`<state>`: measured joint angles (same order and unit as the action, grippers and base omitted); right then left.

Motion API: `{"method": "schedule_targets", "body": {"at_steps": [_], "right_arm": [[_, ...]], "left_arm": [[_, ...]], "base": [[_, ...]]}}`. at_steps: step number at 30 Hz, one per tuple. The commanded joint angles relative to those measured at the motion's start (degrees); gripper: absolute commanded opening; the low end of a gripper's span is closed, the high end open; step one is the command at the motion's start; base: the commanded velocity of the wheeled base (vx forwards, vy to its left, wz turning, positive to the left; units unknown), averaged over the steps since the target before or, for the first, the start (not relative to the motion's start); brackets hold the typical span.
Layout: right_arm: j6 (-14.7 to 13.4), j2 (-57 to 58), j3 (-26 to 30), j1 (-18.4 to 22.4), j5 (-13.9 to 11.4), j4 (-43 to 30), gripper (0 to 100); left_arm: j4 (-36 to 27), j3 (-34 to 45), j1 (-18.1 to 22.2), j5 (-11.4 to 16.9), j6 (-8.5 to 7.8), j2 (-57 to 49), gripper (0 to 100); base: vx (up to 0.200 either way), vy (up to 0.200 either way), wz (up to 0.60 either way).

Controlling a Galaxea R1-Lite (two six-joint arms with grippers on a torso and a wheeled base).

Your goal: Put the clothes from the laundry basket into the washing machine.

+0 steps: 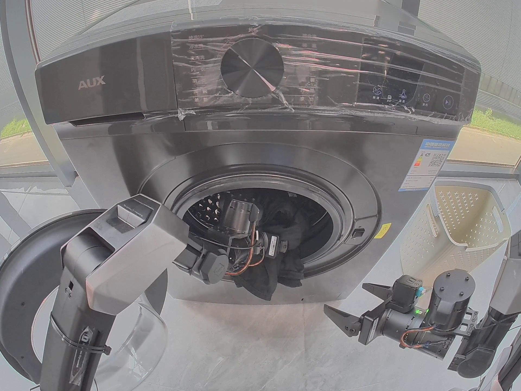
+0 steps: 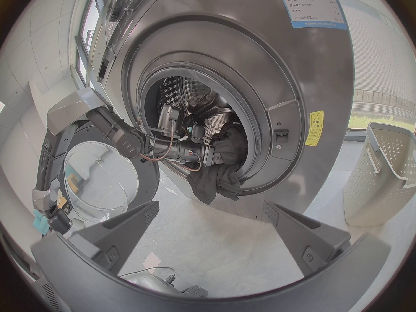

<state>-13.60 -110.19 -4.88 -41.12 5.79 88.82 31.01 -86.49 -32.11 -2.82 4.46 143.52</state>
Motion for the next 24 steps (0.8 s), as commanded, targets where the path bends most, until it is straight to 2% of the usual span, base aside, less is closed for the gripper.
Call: {"method": "schedule_targets", "body": {"at_steps": [1, 6, 7, 13, 15, 20, 21, 24], "right_arm": [[0.0, -0.1, 0.1, -0.1, 0.0, 0.0, 100], [0.0, -0.1, 0.0, -0.2, 0.0, 0.0, 100], [0.0, -0.1, 0.0, -0.3, 0.0, 0.0, 100], [0.0, -0.1, -0.2, -0.3, 0.0, 0.0, 100], [0.0, -0.1, -0.2, -0.3, 0.0, 0.0, 100], [0.0, -0.1, -0.2, -0.3, 0.0, 0.0, 100], [0.0, -0.1, -0.2, -0.3, -0.1, 0.0, 100], [0.0, -0.1, -0.2, -0.3, 0.0, 0.0, 100]], "left_arm": [[0.3, -0.4, -0.2, 0.0, -0.59, 2.8, 100], [0.5, -1.0, -0.7, -0.1, -0.59, 4.8, 100], [0.7, -1.7, -0.7, -0.1, -0.59, 5.7, 0], [0.7, -5.5, -0.3, -0.7, -0.07, 6.8, 0], [1.2, -9.0, 0.0, -1.5, 0.55, 7.3, 0], [3.8, -19.8, 1.2, -5.9, 2.92, 9.9, 0], [4.0, -24.4, 1.9, -7.8, 3.27, 11.5, 0], [4.1, -28.0, 2.6, -8.6, 3.45, 12.7, 0]], "base": [[0.000, 0.000, 0.00], [0.000, 0.000, 0.00], [0.000, 0.000, 0.00], [0.000, 0.000, 0.00], [0.000, 0.000, 0.00], [0.000, 0.000, 0.00], [0.000, 0.000, 0.00], [0.000, 0.000, 0.00]]}}
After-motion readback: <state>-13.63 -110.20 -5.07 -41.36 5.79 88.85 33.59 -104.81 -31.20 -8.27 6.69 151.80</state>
